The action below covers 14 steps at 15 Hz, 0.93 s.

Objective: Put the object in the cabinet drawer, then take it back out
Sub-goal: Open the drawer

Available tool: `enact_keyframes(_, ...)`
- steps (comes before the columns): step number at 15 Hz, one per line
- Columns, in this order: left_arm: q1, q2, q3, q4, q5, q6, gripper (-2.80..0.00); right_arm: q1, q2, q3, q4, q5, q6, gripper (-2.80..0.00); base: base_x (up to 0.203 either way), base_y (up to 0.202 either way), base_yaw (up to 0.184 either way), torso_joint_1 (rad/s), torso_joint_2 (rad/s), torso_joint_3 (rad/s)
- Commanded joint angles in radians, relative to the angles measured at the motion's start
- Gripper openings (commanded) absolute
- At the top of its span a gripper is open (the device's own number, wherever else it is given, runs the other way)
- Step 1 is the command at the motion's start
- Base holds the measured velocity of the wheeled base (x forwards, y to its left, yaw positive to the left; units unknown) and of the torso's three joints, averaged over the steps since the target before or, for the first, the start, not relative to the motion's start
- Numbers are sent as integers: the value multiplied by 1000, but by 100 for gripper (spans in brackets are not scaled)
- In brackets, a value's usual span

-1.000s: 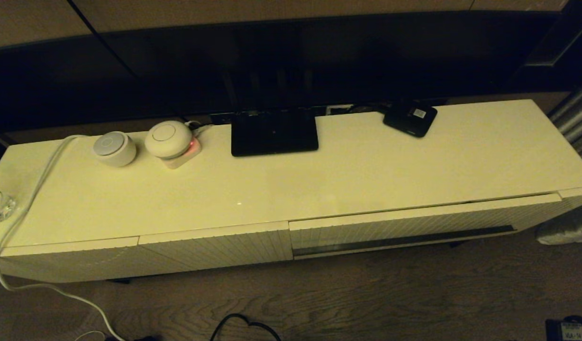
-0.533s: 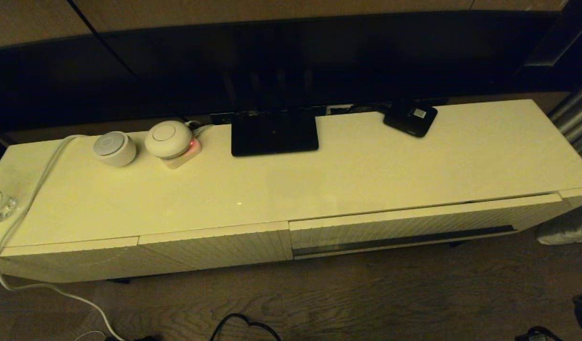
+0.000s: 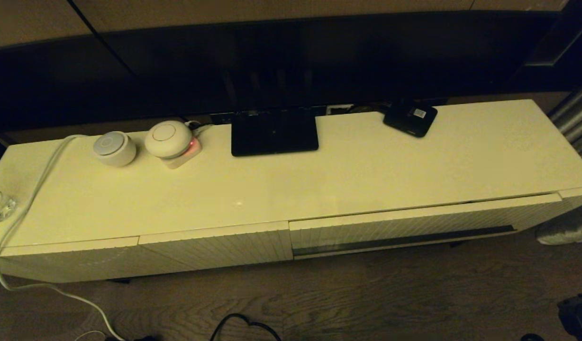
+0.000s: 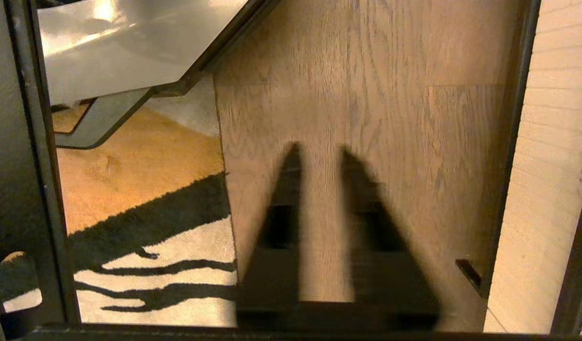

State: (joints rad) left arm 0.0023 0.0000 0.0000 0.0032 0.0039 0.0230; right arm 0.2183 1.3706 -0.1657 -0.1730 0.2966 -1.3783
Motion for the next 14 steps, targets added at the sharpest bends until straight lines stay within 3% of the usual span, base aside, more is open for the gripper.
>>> enact_keyframes(1,1,0,3,0,1,0,-280,-1,19,-4,-2,0,-8,0,0,0,0,0,0,0)
enact_keyframes(9,1,0,3,0,1,0,-280,4,193,-79,-52,0,-8,0,0,0,0,0,0,0)
enact_keyframes(14,1,0,3,0,1,0,-280,15,388,-138,-323,-6,-27,0,0,0,0,0,0,0)
